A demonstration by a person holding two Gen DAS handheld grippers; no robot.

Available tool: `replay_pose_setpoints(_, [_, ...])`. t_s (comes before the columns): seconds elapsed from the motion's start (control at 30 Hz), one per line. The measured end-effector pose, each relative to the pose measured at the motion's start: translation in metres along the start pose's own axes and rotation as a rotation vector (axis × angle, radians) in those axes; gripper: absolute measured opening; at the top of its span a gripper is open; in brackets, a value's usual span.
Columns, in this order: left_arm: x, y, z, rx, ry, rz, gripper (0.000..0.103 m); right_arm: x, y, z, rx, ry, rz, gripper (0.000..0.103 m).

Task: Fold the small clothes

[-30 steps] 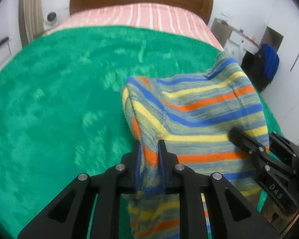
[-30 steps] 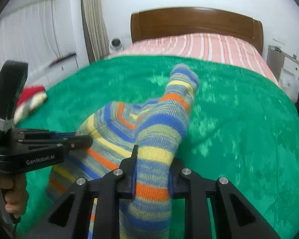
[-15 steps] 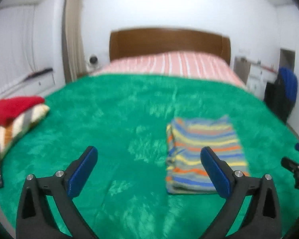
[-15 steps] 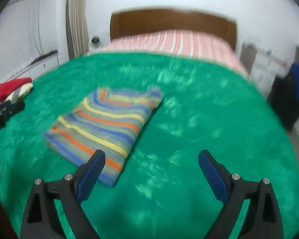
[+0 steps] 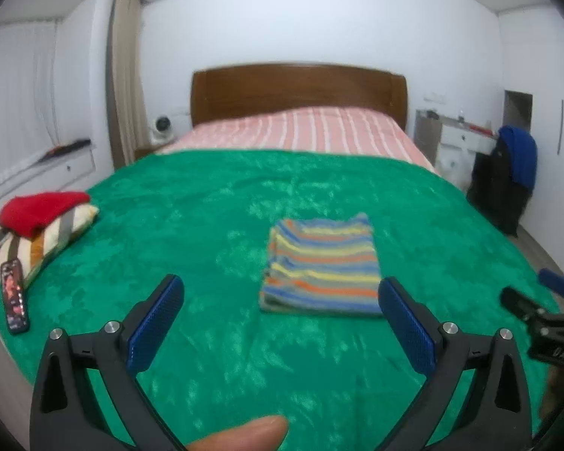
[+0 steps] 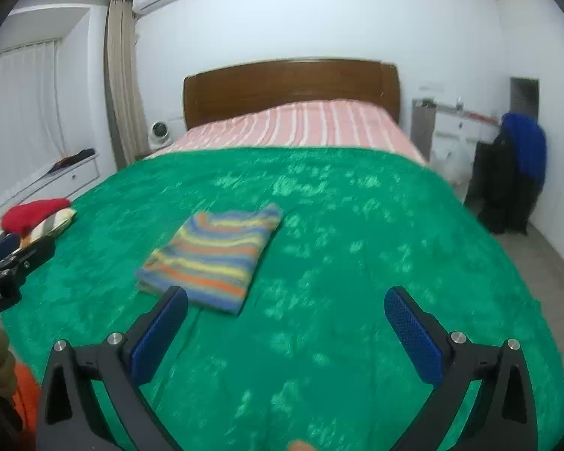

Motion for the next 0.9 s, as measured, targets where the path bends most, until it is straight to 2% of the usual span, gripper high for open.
replay_pose_setpoints(0.1, [-0.007, -0.003, -0.004, -0.008, 0.068, 0.006, 0.103, -0.003, 0.005, -0.007, -0.005, 0.06, 0.072, 0.103])
replay_pose_setpoints(0.17, [-0.012, -0.004, -0.006, 0.0, 0.075, 0.008, 0.103, -0.011, 0.013, -0.008, -0.03, 0.076, 0.091, 0.103])
replay_pose_setpoints(0.37, [-0.037, -0.01, 0.005, 0.041, 0.026, 0.051, 0.103, -0.04, 0.032, 0.003, -0.041, -0.011, 0.085, 0.103])
replay_pose_setpoints(0.53, [-0.048, -0.009, 0.011, 0.057, -0.004, 0.085, 0.103, -0.045, 0.046, 0.009, -0.087, 0.027, 0.038, 0.103])
replay_pose_setpoints(0.7, [-0.054, -0.008, 0.014, 0.053, -0.007, 0.062, 0.103, -0.066, 0.056, 0.014, -0.096, -0.074, 0.063, 0.103])
replay_pose_setpoints(0.8, [-0.044, -0.007, 0.009, 0.04, 0.076, 0.031, 0.103, -0.055, 0.057, 0.012, -0.116, -0.004, 0.021, 0.103])
replay_pose_setpoints(0.9, [-0.035, -0.006, 0.001, 0.034, 0.115, 0.053, 0.103, -0.047, 0.055, 0.006, -0.11, 0.065, -0.012, 0.103])
Point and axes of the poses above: each gripper's, at about its wrist camera, not at the fingertips, and x roughly the way its jaws point, y to its left, z to its top, the point moved 1 cm from there along x, roughly the way its jaws point, and after that the axes turned 9 degrees about -y, right-handed, at the moved point
